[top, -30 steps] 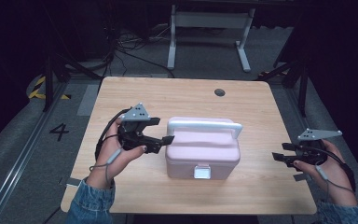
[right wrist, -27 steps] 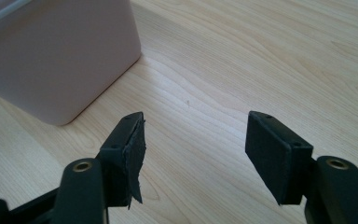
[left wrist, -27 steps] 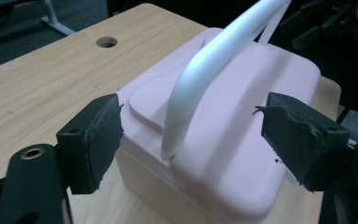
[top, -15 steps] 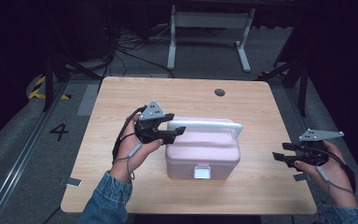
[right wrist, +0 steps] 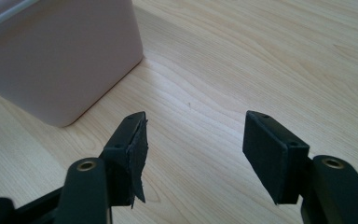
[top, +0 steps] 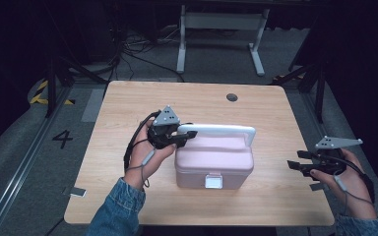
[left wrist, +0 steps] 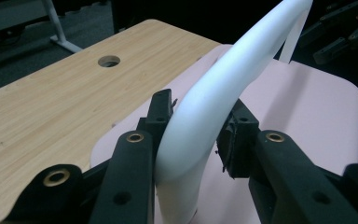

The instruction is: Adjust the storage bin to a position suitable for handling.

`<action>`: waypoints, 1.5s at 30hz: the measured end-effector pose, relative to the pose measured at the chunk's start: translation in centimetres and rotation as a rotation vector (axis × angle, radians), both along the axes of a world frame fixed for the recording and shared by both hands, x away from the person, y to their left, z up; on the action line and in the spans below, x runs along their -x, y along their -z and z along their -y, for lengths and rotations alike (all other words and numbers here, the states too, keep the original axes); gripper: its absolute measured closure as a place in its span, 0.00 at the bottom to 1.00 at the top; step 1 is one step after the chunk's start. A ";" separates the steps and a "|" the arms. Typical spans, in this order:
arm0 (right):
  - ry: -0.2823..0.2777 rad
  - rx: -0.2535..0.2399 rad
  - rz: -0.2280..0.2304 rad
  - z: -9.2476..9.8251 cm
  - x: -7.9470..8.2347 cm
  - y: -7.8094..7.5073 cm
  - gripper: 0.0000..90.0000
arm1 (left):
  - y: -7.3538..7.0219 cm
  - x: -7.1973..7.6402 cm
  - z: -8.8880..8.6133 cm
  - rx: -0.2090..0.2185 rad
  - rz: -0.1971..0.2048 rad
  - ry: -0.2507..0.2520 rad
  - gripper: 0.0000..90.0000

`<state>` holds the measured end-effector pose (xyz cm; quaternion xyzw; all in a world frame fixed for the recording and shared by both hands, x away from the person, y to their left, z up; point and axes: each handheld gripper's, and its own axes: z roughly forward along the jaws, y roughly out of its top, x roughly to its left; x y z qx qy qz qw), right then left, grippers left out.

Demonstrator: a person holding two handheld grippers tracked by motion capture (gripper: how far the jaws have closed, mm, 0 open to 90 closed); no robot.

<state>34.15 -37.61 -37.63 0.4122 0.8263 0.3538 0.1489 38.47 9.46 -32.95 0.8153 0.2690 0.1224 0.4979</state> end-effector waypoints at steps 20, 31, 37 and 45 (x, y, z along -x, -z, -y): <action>-0.009 -0.019 0.008 -0.3 0.1 0.1 0.45 | -2.3 -3.2 0.0 0.060 -0.030 -0.054 0.77; -0.034 -0.037 0.051 -0.5 0.4 -0.3 0.48 | -3.1 -5.4 0.0 0.061 -0.054 -0.078 0.77; -0.047 -0.052 0.076 -0.8 0.5 -0.6 0.50 | -3.3 -6.2 0.2 0.048 -0.057 -0.087 0.78; -0.052 -0.076 0.098 -1.1 0.6 -0.9 0.52 | -3.4 -7.7 0.2 0.068 -0.097 -0.096 0.78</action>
